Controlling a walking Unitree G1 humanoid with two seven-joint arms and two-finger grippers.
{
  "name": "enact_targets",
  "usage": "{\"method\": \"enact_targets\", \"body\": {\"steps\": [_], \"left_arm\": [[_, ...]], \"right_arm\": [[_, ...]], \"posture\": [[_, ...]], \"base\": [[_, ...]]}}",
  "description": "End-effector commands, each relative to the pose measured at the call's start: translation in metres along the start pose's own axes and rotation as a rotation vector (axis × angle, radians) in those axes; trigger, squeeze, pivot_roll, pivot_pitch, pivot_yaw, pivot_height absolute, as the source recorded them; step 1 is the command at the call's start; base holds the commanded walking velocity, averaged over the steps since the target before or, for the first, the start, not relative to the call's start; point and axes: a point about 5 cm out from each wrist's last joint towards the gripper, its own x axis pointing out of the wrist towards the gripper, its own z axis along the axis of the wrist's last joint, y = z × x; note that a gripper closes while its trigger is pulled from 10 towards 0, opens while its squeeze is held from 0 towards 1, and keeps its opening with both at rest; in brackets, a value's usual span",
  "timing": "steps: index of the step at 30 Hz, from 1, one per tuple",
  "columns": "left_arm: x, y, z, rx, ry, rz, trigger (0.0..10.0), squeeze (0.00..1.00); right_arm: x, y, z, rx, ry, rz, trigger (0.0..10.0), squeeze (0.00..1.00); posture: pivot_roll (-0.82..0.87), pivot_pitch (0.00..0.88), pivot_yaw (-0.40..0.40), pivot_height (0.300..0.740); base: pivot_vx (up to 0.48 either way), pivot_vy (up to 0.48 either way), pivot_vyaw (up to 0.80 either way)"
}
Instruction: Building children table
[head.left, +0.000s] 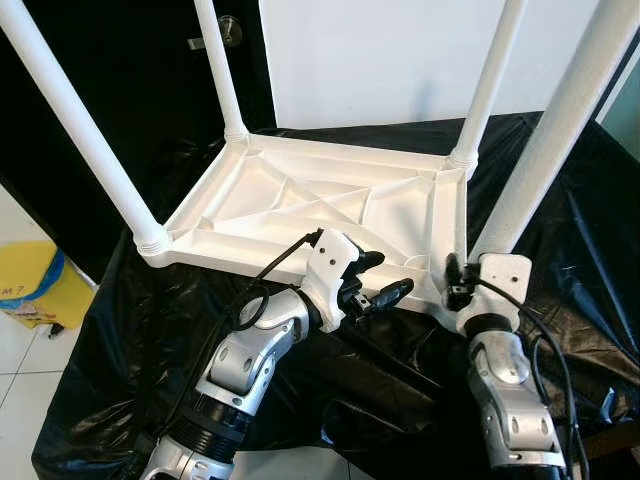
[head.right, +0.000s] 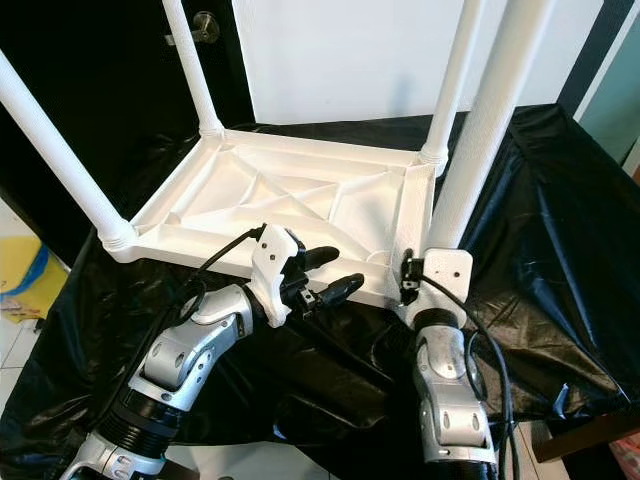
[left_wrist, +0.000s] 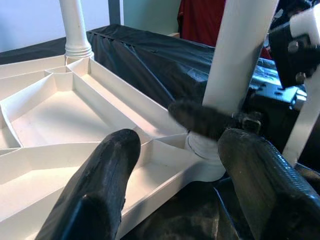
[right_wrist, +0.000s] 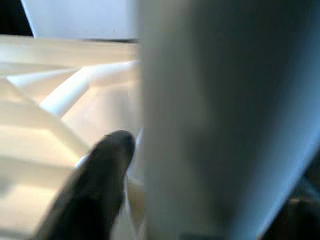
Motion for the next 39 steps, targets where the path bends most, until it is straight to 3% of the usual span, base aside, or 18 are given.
{"method": "enact_targets", "body": {"steps": [1, 2, 12, 13, 20, 24, 26, 28, 30, 38, 39], "left_arm": [[-0.002, 0.001, 0.003, 0.005, -0.005, 0.001, 10.0, 0.00], [-0.002, 0.002, 0.003, 0.008, -0.006, 0.011, 10.0, 0.00], [-0.006, 0.004, 0.002, 0.043, -0.009, 0.062, 10.0, 0.00], [-0.006, 0.005, 0.002, 0.055, -0.007, 0.076, 10.0, 0.00], [-0.007, 0.006, 0.001, 0.063, -0.005, 0.086, 10.0, 0.00], [-0.008, 0.007, -0.001, 0.118, 0.018, 0.118, 10.0, 0.00], [-0.012, 0.000, -0.007, 0.147, 0.044, 0.068, 10.0, 0.00], [-0.012, 0.000, -0.007, 0.147, 0.044, 0.068, 10.0, 0.00], [-0.012, -0.005, -0.010, 0.144, 0.055, 0.010, 10.0, 0.00], [-0.008, -0.010, -0.011, 0.127, 0.052, -0.039, 10.0, 0.00], [-0.005, -0.013, -0.012, 0.101, 0.055, -0.073, 10.0, 0.00]], "right_arm": [[-0.001, 0.005, -0.005, -0.005, 0.027, 0.015, 10.0, 0.64], [-0.001, 0.004, -0.002, -0.005, 0.011, 0.032, 10.0, 1.00], [0.002, -0.013, 0.008, -0.031, -0.059, 0.166, 10.0, 1.00], [0.003, -0.019, 0.007, -0.040, -0.055, 0.226, 10.0, 0.00], [0.003, -0.023, 0.007, -0.045, -0.051, 0.268, 10.0, 0.00], [0.009, -0.035, 0.008, -0.071, -0.039, 0.397, 10.0, 0.00], [0.014, -0.043, 0.011, -0.129, -0.030, 0.558, 10.0, 0.00], [0.014, -0.043, 0.011, -0.129, -0.030, 0.558, 10.0, 0.00], [0.020, -0.045, 0.012, -0.161, -0.014, 0.658, 10.0, 0.00], [0.028, -0.047, 0.013, -0.189, 0.001, 0.710, 10.0, 0.00], [0.032, -0.048, 0.013, -0.204, 0.007, 0.730, 7.8, 0.00]], "posture": [[-0.16, 0.031, 0.029, 0.740], [-0.16, 0.040, 0.023, 0.740], [-0.15, 0.057, 0.024, 0.740], [-0.16, 0.071, 0.029, 0.740], [-0.16, 0.071, 0.029, 0.740], [-0.13, 0.111, 0.043, 0.740], [-0.13, 0.106, 0.035, 0.740], [-0.13, 0.106, 0.035, 0.740], [-0.14, 0.092, 0.031, 0.740], [-0.15, 0.084, 0.032, 0.740], [-0.15, 0.081, 0.041, 0.740]], "base": [[0.000, 0.000, 0.00], [0.000, 0.000, 0.00], [0.000, 0.000, 0.00], [0.000, 0.000, 0.00], [0.000, 0.000, 0.00], [0.000, 0.000, 0.00], [0.000, 0.000, 0.00], [0.000, 0.000, 0.00], [0.000, 0.000, 0.00], [0.000, 0.000, 0.00], [0.000, 0.000, 0.00]]}}
